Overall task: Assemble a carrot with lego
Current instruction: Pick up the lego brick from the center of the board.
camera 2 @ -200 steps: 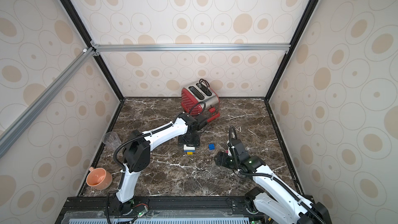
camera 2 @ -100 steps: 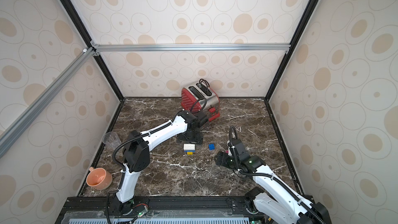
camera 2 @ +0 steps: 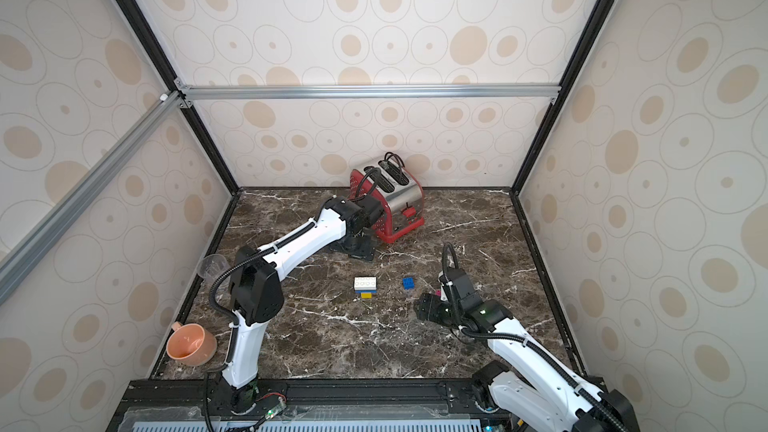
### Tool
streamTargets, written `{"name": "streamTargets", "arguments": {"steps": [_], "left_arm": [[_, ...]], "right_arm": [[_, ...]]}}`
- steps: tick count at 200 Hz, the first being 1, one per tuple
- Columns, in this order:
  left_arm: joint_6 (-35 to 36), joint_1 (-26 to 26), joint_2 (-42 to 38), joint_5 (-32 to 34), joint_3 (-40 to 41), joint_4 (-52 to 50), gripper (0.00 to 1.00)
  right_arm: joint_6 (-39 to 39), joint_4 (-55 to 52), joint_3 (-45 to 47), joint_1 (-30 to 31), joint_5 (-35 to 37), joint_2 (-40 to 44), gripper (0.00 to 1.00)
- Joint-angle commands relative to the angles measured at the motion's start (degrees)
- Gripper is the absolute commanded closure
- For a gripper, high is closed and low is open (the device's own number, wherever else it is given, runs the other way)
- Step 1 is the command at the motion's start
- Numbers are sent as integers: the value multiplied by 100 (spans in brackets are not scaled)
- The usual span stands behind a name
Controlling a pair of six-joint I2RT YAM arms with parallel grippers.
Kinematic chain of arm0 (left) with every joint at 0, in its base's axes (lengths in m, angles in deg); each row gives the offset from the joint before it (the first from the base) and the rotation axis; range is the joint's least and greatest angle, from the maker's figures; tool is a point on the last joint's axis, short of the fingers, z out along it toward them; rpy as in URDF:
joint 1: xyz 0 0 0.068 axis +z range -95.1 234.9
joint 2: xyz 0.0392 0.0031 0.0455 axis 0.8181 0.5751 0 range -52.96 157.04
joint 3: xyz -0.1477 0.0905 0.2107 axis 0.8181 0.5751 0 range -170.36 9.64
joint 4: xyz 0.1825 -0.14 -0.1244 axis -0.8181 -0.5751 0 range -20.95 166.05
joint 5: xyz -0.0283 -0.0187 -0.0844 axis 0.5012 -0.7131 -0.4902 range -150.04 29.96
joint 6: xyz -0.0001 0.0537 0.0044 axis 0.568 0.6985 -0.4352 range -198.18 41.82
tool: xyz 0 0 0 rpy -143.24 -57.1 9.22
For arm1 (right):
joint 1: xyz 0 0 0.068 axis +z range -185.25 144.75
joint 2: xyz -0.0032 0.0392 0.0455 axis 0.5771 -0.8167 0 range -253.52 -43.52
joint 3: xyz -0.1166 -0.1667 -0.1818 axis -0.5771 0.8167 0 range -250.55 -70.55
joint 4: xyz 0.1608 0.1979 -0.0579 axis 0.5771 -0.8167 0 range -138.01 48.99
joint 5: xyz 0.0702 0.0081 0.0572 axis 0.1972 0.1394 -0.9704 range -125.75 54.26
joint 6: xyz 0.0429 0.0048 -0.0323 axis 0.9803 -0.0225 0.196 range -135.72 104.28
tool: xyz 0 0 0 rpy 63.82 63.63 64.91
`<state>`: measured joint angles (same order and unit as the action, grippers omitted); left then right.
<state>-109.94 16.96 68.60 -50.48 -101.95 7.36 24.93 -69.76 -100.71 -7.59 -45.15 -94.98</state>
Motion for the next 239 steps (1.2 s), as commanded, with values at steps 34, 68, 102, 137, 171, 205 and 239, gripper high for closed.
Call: {"name": "streamTargets", "arguments": {"steps": [34,68,102,137,171,205,239], "left_arm": [[1067,450,264,62,40,892,1],[1058,638,939,78,-539,699,10],[1129,816,1210,-306,-714,953,10],[1141,900,1505,-269,-1073,795,12],[973,974,1662,-469,-1210,824,14],[963,975,1870,-548,-1424,784,17],[893,997,1955,-524,-1516,740,19]], "right_arm": [[-52,21,-113,-41,9,-215,16],[-69,-10,-155,-46,24,-245,16],[-83,-49,-165,-44,51,-267,16],[-95,-45,-193,-59,62,-324,16],[-98,57,-193,-67,27,-458,16],[-126,95,-237,-66,9,-558,17],[-153,80,-229,-98,1,-561,17]]}}
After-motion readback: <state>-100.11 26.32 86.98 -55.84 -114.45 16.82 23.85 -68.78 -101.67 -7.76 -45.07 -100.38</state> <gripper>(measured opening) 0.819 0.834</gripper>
